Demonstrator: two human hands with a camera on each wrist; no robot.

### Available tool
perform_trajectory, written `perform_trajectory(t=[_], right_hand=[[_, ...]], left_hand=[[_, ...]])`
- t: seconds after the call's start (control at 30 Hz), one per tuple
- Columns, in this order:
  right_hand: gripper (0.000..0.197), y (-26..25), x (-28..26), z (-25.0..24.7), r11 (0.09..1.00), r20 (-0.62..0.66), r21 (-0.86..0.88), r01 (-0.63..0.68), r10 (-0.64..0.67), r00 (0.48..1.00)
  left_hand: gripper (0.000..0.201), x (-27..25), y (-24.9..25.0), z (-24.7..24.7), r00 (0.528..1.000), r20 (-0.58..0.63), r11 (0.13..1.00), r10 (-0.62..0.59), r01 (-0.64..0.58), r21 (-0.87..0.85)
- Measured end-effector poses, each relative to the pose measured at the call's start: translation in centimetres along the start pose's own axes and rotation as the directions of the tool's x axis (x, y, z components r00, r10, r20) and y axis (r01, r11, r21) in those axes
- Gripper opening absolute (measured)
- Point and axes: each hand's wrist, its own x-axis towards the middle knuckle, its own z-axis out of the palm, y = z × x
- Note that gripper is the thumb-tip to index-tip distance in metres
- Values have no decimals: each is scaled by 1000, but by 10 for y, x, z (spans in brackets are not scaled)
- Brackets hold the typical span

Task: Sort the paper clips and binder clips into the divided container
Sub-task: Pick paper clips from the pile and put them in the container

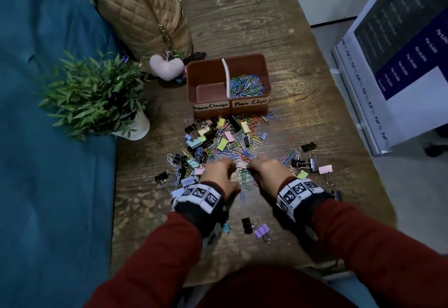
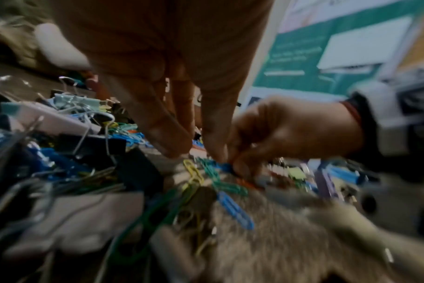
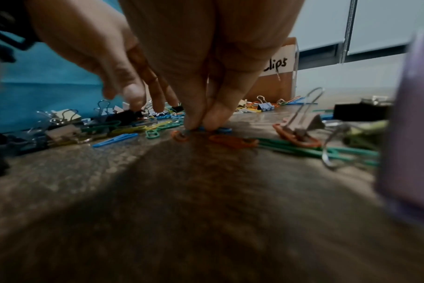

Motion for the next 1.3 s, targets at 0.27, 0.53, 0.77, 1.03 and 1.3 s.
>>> perform_trajectory(t=[0.27, 0.53, 0.77, 1.03, 1.3], right_hand=[[75, -10, -7, 7, 991, 91, -137, -10, 23, 996], [23, -24, -15, 14, 996, -20, -83, 20, -22, 1000], [33, -19, -15, 9, 986, 59, -165, 17, -7, 998], [25, 9, 27, -66, 840, -54, 485, -246, 309, 950], [10, 9, 112, -166, 608, -178, 775, -171, 471, 864]], left_hand=[[32, -4, -5, 17, 998, 60, 953, 30, -46, 299], [17, -3, -4, 16, 998, 47, 958, 48, -59, 279], [12, 0, -6, 10, 999, 0, 986, 39, -39, 162], [9, 21, 24, -38, 987, -139, 994, 81, -91, -63], [5, 71, 81, -114, 900, -390, 967, 192, -241, -79]])
